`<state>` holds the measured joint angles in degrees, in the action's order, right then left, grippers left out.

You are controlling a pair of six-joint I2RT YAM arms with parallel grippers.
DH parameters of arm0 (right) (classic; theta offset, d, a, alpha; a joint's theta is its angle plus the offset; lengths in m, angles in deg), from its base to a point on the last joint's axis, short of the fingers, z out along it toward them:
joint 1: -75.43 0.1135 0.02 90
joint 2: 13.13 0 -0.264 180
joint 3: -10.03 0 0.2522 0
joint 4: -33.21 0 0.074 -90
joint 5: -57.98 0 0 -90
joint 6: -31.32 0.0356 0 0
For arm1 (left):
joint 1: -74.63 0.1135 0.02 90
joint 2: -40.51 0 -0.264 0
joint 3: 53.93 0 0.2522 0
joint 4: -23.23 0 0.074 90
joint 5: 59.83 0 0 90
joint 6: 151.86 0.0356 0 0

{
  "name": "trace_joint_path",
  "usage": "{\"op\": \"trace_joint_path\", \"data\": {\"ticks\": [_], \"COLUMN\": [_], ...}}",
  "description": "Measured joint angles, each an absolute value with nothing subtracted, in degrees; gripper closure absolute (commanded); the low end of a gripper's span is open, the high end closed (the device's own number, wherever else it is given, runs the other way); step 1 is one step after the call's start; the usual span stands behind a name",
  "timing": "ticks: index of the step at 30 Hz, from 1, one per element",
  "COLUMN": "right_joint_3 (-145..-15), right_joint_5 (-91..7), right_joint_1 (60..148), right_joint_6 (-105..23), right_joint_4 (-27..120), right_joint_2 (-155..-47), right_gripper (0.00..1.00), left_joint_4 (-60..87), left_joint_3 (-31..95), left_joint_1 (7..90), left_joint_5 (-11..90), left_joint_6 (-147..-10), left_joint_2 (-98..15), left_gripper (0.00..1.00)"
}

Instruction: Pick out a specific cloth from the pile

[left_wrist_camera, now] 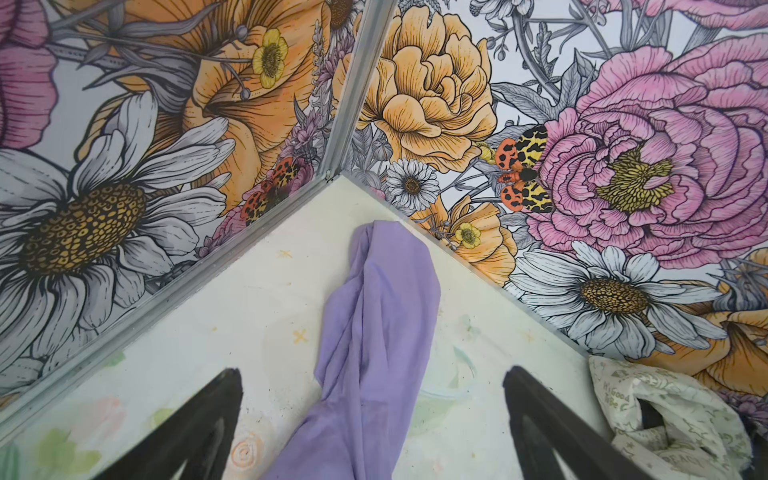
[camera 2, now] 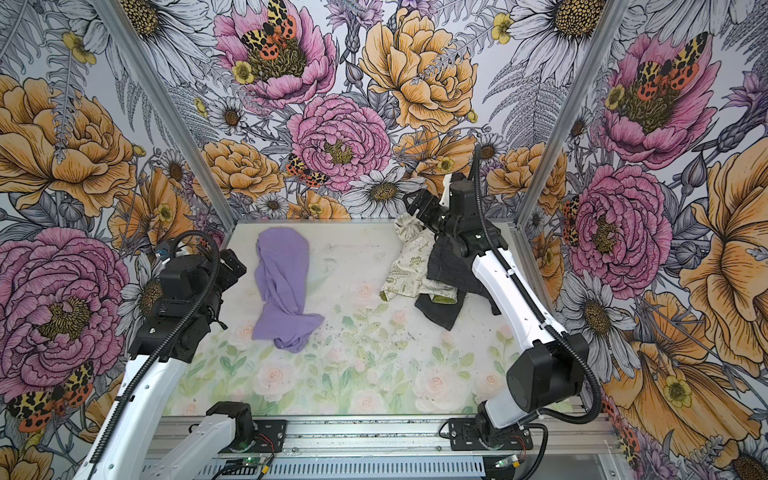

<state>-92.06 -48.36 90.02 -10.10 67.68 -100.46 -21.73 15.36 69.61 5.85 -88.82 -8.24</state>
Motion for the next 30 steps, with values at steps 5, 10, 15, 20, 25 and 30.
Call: {"op": "trace_joint_path", "data": {"ticks": [5, 10, 15, 20, 25, 30], "right_joint_3": [-87.1, -79.3, -70.6, -61.6, -51.9, -42.2], "right_joint_5": [-43.9, -37.0, -30.2, -27.3, -26.7, -24.8], "right_joint_1": [89.2, 87.6, 85.4, 81.0, 74.4, 72.5], "right_joint_6": [-17.7, -26.8, -35.8, -41.4, -42.1, -43.2], "right_joint_4": [67.7, 67.7, 67.7, 67.3, 62.9, 54.3], "right_joint_2": [-97.1, -93.4, -92.1, -92.1, -91.7, -89.8], "right_gripper": [0.08, 0.02, 0.01, 0.00, 0.00, 0.00], "left_joint_4": [-10.1, -0.3, 8.6, 16.7, 26.0, 33.4], "left_joint_3": [4.5, -0.4, -2.4, -5.6, -9.2, -10.7], "left_joint_1": [71.0, 73.3, 73.8, 74.6, 75.6, 75.6], "left_joint_5": [6.2, 7.1, 7.6, 8.9, 10.2, 11.6], "left_joint_6": [-83.8, -79.9, -75.5, -71.8, -70.6, -69.7], "left_joint_2": [-7.8, -12.3, -20.2, -27.9, -34.2, -39.0], "left_gripper": [0.01, 0.01, 0.01, 0.01, 0.01, 0.01]}}
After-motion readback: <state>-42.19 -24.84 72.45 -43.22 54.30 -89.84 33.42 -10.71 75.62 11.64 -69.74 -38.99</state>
